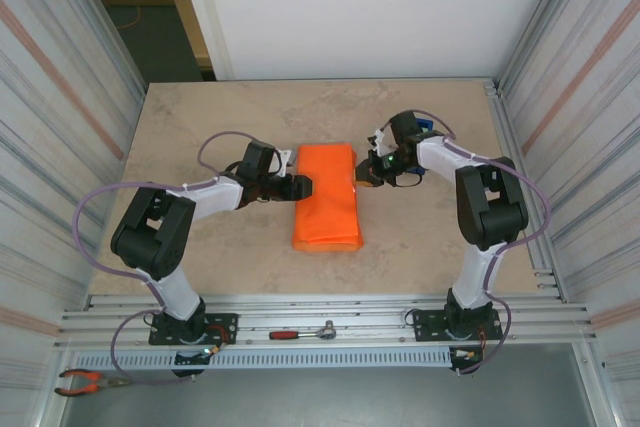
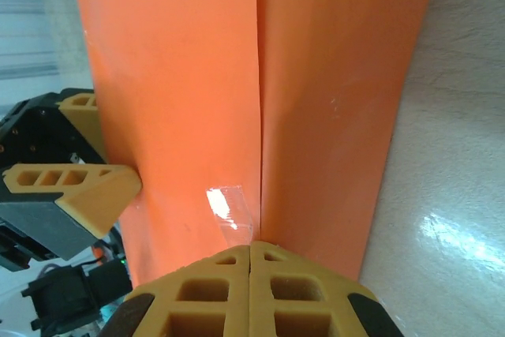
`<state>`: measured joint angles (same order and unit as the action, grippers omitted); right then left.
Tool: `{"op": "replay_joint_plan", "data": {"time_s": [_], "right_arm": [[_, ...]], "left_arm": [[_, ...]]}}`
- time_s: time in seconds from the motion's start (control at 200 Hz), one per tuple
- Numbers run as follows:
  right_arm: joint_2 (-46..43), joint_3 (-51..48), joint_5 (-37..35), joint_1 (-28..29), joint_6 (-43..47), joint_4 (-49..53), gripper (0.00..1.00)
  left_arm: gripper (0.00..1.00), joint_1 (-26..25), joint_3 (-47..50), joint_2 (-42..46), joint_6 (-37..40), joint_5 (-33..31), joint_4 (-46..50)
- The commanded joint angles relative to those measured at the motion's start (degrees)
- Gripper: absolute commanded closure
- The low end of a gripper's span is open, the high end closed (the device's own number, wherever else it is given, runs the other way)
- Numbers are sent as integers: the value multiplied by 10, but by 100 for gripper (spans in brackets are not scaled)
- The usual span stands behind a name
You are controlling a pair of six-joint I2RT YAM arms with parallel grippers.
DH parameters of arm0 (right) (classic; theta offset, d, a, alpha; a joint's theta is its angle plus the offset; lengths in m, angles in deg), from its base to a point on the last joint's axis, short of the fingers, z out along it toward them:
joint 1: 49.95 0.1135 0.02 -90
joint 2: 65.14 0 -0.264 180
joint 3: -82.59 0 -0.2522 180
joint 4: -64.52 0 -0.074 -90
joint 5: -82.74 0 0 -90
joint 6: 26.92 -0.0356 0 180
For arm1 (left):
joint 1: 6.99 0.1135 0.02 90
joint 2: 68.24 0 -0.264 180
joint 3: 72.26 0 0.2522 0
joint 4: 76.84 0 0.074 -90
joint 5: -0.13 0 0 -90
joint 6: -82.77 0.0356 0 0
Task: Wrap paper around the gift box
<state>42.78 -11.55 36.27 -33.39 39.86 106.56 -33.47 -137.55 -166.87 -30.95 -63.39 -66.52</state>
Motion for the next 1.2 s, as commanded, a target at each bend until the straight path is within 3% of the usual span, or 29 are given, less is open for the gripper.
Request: {"op": "replay_joint_plan", "data": {"time_s": [0.0,0.556,0.666,1.197], "right_arm": [[14,17,-39,12,30,39,100],[-4,16,-67,24,25,45,100],[-12,16,-66,24,21,43,93],[-27,13,-67,22,12,37,82]], "left_arm": [[44,-13,23,-36,29,-18,80],[44,-13,23,-37,30,-20,84],[45,-13,23,-37,29,-20,85],[46,-13,22,-39,29,-21,86]]}}
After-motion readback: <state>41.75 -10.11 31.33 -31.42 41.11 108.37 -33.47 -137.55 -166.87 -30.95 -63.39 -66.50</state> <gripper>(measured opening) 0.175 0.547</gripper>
